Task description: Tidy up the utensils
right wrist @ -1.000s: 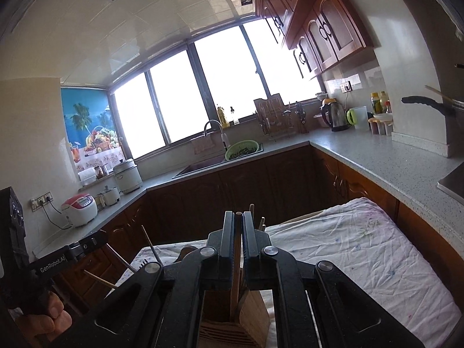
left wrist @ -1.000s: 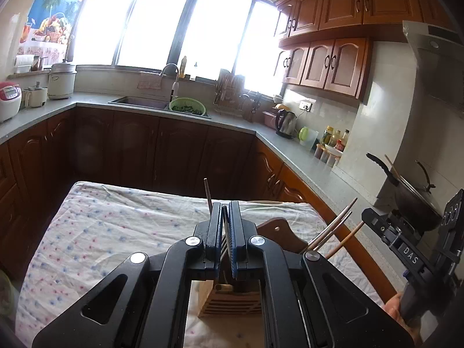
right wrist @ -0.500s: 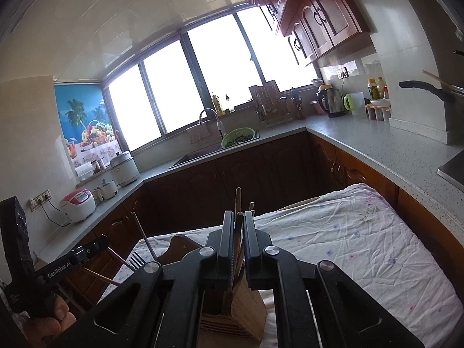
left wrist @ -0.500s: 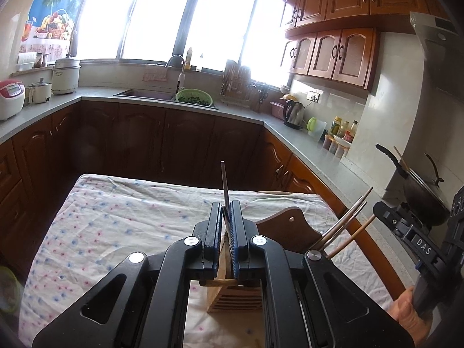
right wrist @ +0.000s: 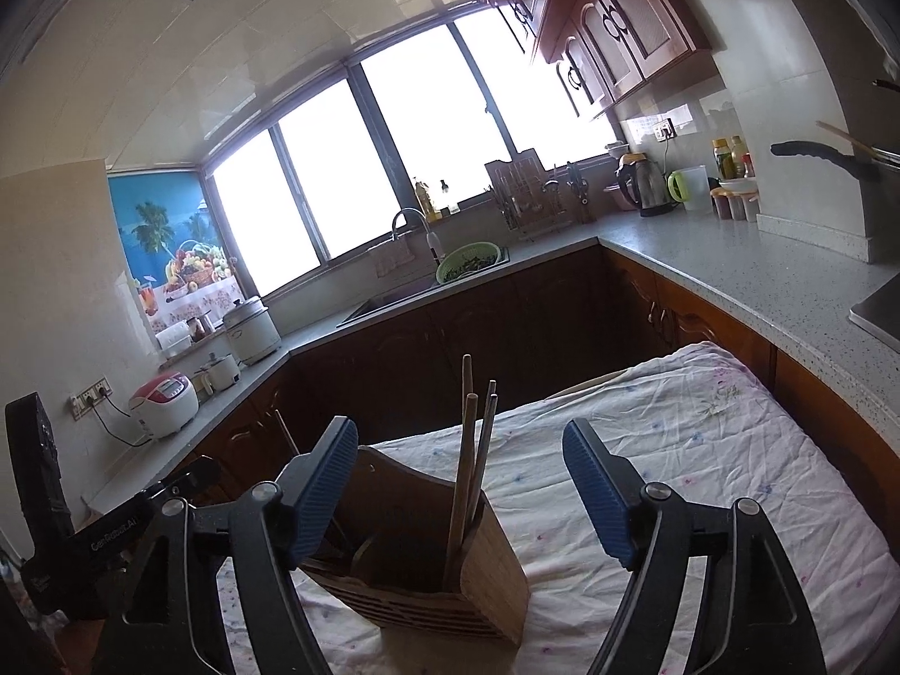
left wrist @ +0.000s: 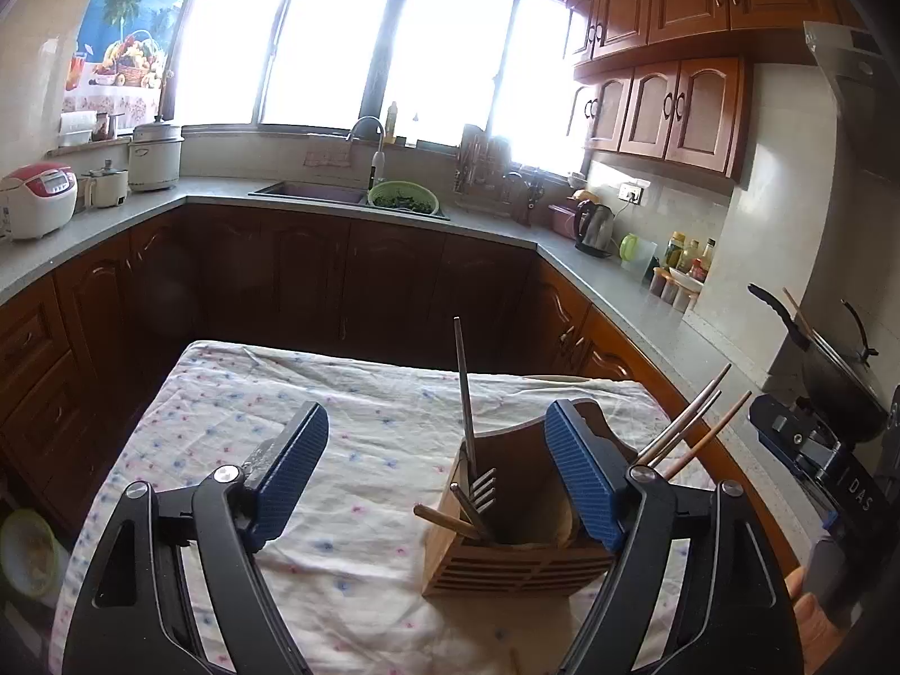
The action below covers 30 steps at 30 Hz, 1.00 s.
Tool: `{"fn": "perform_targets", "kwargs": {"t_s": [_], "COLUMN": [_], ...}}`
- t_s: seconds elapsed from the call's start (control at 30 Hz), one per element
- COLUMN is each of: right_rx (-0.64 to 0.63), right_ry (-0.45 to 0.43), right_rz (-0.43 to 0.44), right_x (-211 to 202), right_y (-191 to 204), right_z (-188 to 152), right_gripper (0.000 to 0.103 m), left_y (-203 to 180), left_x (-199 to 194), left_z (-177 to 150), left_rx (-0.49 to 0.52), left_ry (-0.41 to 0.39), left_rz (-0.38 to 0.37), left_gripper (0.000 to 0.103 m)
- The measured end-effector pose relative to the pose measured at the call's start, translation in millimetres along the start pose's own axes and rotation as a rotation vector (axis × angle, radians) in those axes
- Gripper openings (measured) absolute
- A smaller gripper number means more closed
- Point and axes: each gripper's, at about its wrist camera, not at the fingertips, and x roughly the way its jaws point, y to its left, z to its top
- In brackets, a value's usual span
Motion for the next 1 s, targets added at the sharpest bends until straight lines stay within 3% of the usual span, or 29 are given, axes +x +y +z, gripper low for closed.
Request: {"fn": "perform_targets", "kwargs": {"t_s": [0.47, 0.73, 1.0], "right_rx": [-0.011, -0.03, -0.135], "right_ry": [0.015, 0.036, 0.053], "right_rz": [0.024, 0.061, 0.092], "right_x": [-29.0, -65.5, -119.2], "right_y": [4.6, 13.2, 31.8], "right_z": [-19.1, -45.1, -90.9], "right_gripper": [0.096, 0.096, 0.1], "left_y": [9.5, 20.7, 33.5], "left_x": [-40.6, -84.3, -143.6], "left_z": [-19.0, -64.7, -120.3], "left_rx": [0.033, 0.051, 0.026], "left_ry": [-0.025, -0.001, 0.015], "left_rz": [0.081, 0.115, 0.116], "left_gripper": [0.101, 0.102, 0.102]}}
